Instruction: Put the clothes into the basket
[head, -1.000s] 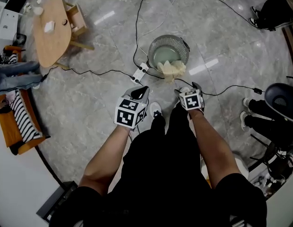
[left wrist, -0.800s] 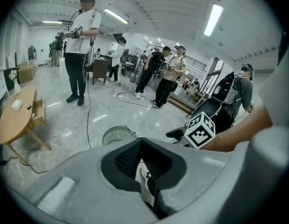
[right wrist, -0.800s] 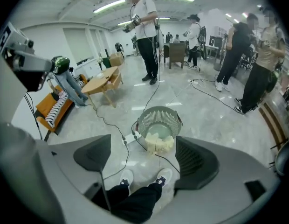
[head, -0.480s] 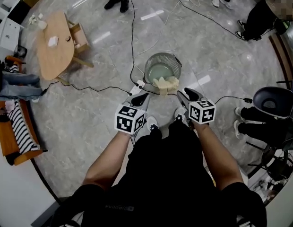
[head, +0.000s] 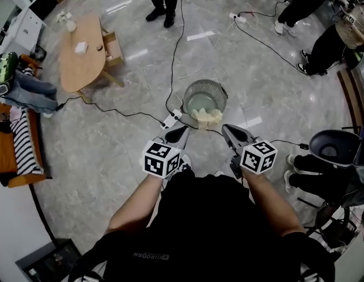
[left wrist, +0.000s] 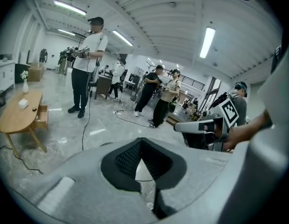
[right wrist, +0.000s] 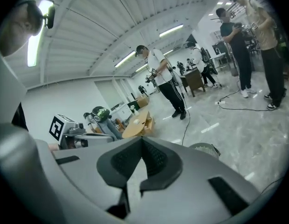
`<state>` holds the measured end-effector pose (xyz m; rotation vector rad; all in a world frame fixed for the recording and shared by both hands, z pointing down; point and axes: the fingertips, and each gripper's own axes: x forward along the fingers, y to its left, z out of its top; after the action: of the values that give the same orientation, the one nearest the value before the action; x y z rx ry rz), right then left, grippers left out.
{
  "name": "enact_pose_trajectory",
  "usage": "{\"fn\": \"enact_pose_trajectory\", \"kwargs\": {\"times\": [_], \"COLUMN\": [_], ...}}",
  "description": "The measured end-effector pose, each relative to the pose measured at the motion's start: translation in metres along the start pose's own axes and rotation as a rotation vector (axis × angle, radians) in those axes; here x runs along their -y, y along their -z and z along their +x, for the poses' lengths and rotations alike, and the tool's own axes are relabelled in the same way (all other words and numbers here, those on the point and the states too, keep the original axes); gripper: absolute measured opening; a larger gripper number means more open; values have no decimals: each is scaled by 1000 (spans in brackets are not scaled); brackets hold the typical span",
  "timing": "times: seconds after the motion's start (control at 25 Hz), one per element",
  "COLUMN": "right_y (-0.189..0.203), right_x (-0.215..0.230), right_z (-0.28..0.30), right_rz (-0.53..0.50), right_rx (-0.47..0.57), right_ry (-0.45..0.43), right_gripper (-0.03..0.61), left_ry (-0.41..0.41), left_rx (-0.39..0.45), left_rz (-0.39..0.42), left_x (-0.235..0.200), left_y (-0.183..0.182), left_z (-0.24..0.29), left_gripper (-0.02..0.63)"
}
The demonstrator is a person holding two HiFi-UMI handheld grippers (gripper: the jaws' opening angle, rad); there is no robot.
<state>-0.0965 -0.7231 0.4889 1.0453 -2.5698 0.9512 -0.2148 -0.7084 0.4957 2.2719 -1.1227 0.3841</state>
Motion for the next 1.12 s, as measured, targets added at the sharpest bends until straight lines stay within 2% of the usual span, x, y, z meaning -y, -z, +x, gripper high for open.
{"fn": "enact_pose_trajectory", "kwargs": {"times": [0.2,0.44,0.6,0.72,0.92,1.12], "right_y": [-6,4,21,37,58,60], "right_x": [0,6,15,24,33,23], "right_z": [-32,-88,-126,-146,-160,-162], "right_rz": [-87,-79,-93,-75,-40,-64], "right_rx": [-6,9,7,-1,-13,-7], "right_ry": [-28,-74,-95,-108,-110,-99], "right_gripper": [14,14,12,14,14,14], "left_ry": [-53,-57,-68,-88,-118,-108], "left_rx": [15,38,47,35,-5,-22], "left_rz": [-10,-13,-52,-49,-11,31], "left_x": [35,98,135,157,173,169], "left_y": [7,16,29,45,64,56], "left_z": [-5,1,4,4,1,-6], "left_gripper": [-6,-6,-6,-6,-6,-6]}}
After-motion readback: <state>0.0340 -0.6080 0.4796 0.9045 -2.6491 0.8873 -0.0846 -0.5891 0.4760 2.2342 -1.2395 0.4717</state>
